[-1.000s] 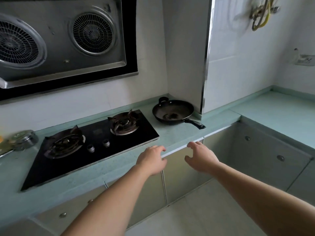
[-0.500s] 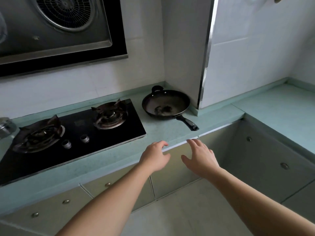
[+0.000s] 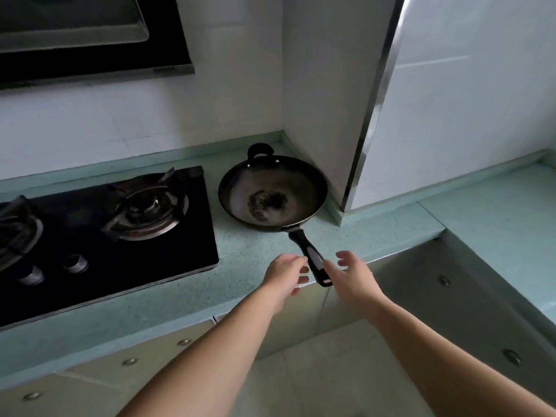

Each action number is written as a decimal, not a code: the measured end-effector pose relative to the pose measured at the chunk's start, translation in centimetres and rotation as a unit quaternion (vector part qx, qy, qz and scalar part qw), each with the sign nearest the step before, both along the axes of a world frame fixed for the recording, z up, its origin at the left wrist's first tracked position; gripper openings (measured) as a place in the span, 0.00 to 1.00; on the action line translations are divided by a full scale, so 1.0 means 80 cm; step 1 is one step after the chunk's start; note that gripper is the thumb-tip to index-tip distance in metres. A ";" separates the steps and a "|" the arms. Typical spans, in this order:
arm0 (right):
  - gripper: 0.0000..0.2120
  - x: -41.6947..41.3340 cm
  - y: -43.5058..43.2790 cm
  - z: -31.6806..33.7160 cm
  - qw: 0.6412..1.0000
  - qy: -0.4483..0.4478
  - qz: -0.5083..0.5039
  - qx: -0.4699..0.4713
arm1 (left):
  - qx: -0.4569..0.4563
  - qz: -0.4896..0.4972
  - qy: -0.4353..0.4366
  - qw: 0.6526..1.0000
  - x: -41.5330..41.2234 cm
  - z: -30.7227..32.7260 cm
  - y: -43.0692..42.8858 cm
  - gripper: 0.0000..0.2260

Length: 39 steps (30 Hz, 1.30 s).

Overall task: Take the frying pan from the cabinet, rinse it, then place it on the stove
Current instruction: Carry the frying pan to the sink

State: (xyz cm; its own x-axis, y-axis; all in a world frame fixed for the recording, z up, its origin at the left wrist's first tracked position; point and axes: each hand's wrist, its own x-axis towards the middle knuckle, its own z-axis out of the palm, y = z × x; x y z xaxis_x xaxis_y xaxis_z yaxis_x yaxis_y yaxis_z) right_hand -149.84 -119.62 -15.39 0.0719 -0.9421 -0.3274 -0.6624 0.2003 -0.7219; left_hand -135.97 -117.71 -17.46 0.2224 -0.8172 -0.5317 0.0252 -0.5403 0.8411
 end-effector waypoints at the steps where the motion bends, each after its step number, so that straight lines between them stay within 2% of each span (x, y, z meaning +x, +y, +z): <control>1: 0.25 0.001 -0.015 -0.005 1.000 -0.017 0.007 0.023 | 0.007 0.016 0.014 1.000 -0.003 0.000 -0.006 0.07; 4: 0.14 0.007 -0.053 -0.020 0.992 -0.072 0.032 0.101 | 0.023 0.058 -0.001 0.998 -0.008 -0.001 -0.014 0.06; 8: 0.13 0.019 -0.083 -0.037 0.949 -0.175 0.053 0.257 | 0.039 0.118 -0.029 0.992 -0.009 -0.003 -0.018 0.08; 13: 0.05 0.034 -0.101 -0.038 0.898 -0.262 0.034 0.352 | 0.054 0.164 -0.062 0.983 -0.007 -0.004 -0.022 0.06; 15: 0.06 0.041 -0.099 -0.038 0.899 -0.257 0.033 0.352 | 0.053 0.173 -0.068 0.981 -0.007 -0.005 -0.022 0.07; 19: 0.06 0.047 -0.095 -0.041 0.929 -0.210 0.054 0.300 | 0.059 0.173 -0.089 0.979 -0.003 -0.006 -0.018 0.08; 21: 0.06 0.046 -0.094 -0.042 0.939 -0.188 0.067 0.279 | 0.057 0.148 -0.127 0.979 0.001 -0.005 -0.012 0.09; 23: 0.06 0.044 -0.094 -0.040 0.946 -0.174 0.078 0.263 | 0.056 0.087 -0.201 0.974 0.011 -0.006 -0.003 0.08; 27: 0.06 0.044 -0.094 -0.017 0.948 -0.176 0.070 0.254 | 0.061 -0.070 -0.358 0.929 0.043 -0.003 0.019 0.13; 30: 0.08 0.048 -0.081 0.007 0.952 -0.174 0.051 0.247 | 0.035 -0.138 -0.431 0.891 0.067 0.005 0.032 0.15; 35: 0.08 0.067 -0.018 0.025 0.960 -0.178 0.020 0.214 | -0.048 -0.186 -0.458 0.868 0.113 0.009 0.059 0.15; 39: 0.09 0.084 0.053 0.028 0.961 -0.187 -0.025 0.201 | -0.080 -0.234 -0.457 0.854 0.153 0.000 0.098 0.16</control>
